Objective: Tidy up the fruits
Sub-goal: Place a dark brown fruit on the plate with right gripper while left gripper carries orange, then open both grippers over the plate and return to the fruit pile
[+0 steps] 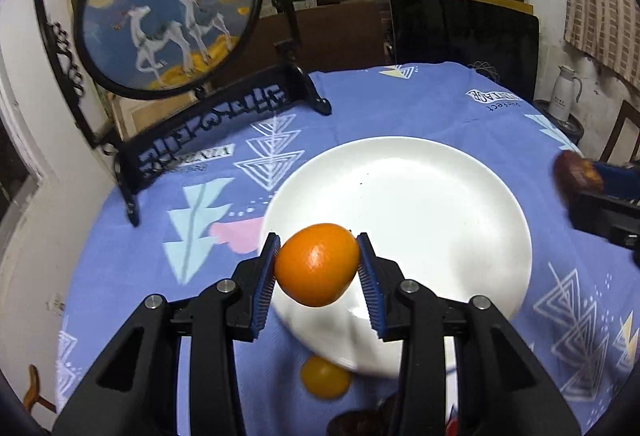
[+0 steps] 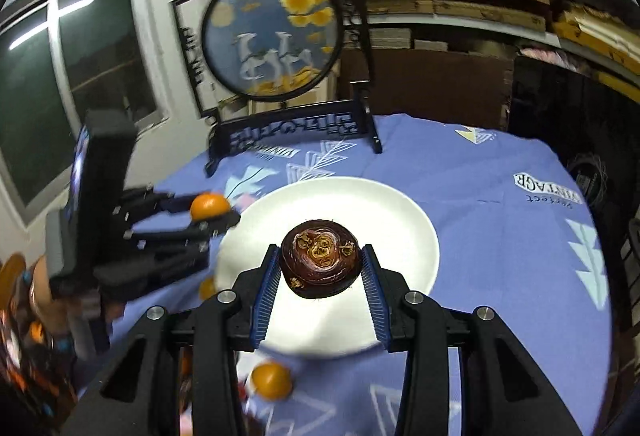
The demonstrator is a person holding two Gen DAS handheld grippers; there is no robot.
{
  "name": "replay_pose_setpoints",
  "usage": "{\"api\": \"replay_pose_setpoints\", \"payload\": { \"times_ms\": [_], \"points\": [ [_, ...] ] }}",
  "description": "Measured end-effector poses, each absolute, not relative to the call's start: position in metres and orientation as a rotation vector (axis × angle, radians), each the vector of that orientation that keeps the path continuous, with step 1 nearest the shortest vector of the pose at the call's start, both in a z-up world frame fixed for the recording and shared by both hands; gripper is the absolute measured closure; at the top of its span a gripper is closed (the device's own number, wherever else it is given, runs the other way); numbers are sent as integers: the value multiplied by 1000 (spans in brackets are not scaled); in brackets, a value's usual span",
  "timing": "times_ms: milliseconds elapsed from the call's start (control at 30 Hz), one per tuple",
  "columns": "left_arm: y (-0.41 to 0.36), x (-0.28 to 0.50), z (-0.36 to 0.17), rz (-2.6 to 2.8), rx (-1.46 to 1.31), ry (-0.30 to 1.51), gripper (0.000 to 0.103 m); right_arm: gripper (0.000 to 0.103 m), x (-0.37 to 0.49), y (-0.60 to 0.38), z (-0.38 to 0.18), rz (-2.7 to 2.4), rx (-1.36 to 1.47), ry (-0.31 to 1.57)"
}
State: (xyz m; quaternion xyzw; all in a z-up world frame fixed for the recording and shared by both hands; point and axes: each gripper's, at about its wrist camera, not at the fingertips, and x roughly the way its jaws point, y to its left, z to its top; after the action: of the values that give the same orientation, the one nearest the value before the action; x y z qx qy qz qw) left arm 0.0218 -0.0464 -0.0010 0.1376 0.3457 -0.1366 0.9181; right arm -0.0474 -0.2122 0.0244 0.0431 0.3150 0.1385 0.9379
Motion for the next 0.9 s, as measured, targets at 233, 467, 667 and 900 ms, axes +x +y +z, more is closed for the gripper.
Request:
{"api": "replay_pose_setpoints", "payload": {
  "times_ms": [233,467,667,900],
  "points": [
    [-57,39,-17,-288,285,728,65,62,-9,-209,-22,290,179,714],
    [-56,42,-28,-283,294,747,43,24,-12,-222,-27,230,221,685],
    [-58,25,-18,-305,308,716,37,24,-27,-221,-17,251,221,671],
    [-50,-5,-6,-307,305,691,35,24,-75,-212,-6,258,114,674]
  ]
}}
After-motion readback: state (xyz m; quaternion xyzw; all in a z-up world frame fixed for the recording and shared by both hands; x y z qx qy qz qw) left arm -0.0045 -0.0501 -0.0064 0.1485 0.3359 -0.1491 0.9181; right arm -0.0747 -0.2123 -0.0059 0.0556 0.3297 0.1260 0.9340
